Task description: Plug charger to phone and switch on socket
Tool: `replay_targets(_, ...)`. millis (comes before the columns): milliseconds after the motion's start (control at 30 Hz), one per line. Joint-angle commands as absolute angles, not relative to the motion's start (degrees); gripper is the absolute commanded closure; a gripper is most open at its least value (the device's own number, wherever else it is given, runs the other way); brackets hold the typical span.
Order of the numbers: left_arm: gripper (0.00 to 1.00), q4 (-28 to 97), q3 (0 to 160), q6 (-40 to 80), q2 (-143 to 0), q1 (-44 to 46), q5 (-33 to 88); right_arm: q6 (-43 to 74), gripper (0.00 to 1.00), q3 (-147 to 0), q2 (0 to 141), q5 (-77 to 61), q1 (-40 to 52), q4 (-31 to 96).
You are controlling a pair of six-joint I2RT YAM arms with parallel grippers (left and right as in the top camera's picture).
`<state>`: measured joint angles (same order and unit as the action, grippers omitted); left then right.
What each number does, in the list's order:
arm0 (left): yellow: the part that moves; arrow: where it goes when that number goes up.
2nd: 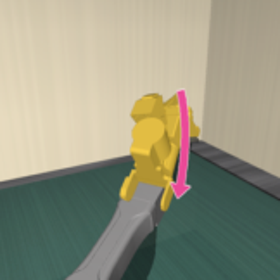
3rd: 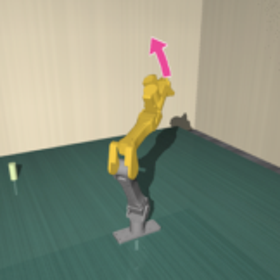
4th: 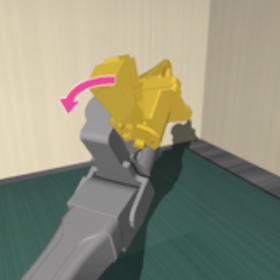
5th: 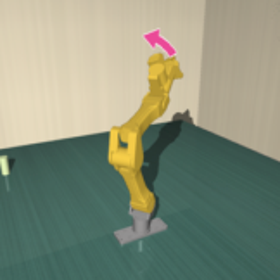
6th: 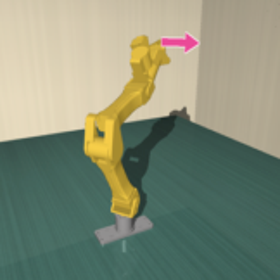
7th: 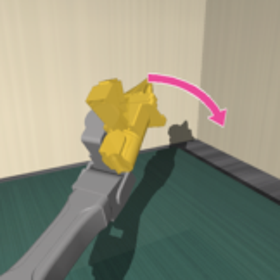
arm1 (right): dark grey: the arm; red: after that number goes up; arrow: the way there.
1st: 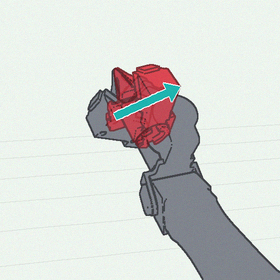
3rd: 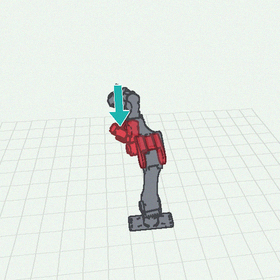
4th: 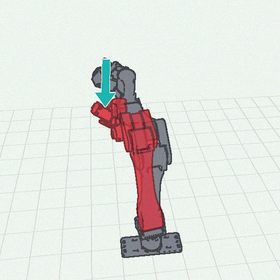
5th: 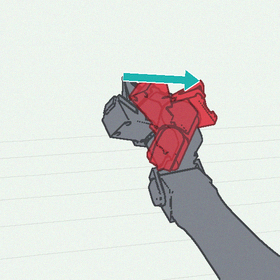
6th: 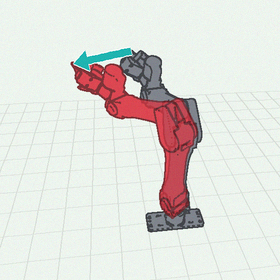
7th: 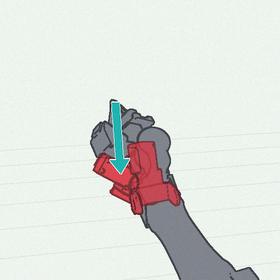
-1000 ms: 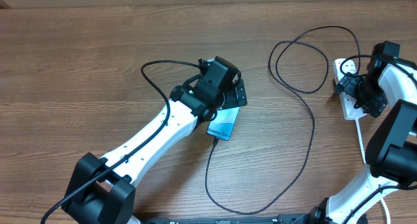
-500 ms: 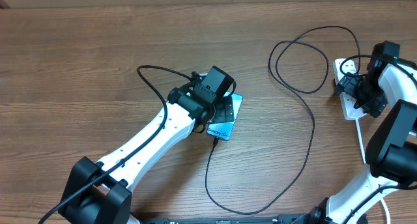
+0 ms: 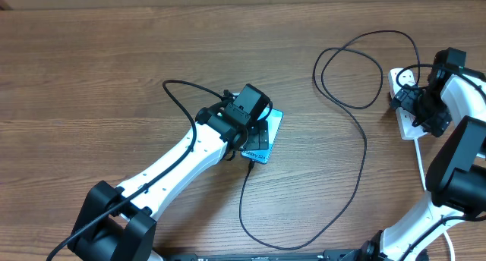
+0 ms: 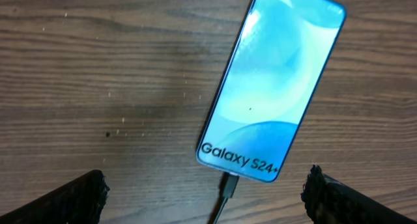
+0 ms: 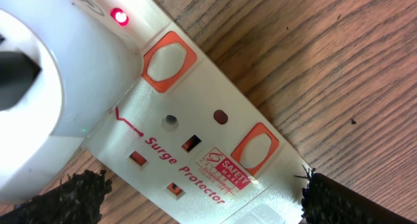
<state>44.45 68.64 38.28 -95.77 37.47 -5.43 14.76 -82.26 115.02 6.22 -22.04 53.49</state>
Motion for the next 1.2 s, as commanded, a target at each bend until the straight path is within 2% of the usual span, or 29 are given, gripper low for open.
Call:
replay_targets(0, 0.0, 43.83, 68.27, 36.6, -94.37, 37.6, -6.35, 14.55, 0.0, -81.91, 113.99, 6.35, -21.71, 53.17)
replay_targets(900, 0.0, 43.03, 67.42, 34.57, -93.58, 37.58, -6.61, 14.55, 0.0, -81.91, 113.99, 6.33, -21.71, 53.17)
replay_targets(1167, 0.0, 36.34, 59.7, 34.22, -87.57, 37.52, -7.73, 14.55, 0.0, -81.91, 113.99, 6.35, -21.71, 53.15)
